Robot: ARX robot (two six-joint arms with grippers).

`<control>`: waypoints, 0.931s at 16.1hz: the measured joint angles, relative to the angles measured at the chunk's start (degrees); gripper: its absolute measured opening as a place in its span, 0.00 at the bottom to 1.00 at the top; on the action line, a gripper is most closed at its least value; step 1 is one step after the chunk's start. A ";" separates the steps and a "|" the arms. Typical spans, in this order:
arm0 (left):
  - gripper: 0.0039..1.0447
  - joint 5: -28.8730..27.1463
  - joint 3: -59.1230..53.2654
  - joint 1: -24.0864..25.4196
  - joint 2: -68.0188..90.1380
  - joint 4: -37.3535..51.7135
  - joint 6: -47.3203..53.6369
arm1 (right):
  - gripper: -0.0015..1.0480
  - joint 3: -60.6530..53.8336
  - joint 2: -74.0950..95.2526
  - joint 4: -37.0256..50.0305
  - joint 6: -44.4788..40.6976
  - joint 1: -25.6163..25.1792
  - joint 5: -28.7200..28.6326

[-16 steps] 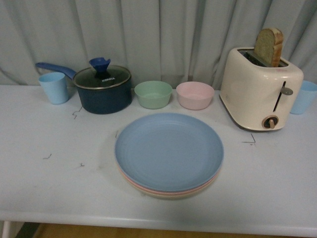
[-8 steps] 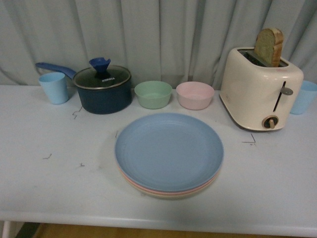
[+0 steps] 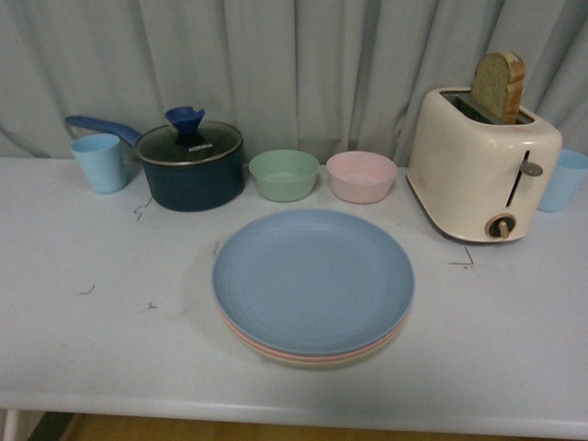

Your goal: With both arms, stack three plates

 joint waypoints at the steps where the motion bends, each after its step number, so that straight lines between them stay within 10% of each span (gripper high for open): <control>1: 0.94 0.00 0.00 0.00 0.00 -0.02 0.00 | 0.81 0.00 0.00 0.00 0.00 0.00 0.00; 3: 0.94 0.00 0.00 0.00 0.00 0.00 0.00 | 0.96 0.00 0.00 0.00 0.00 0.00 0.00; 15: 0.94 0.00 0.00 0.00 0.00 0.00 0.00 | 0.94 0.00 0.00 0.00 0.00 0.00 0.00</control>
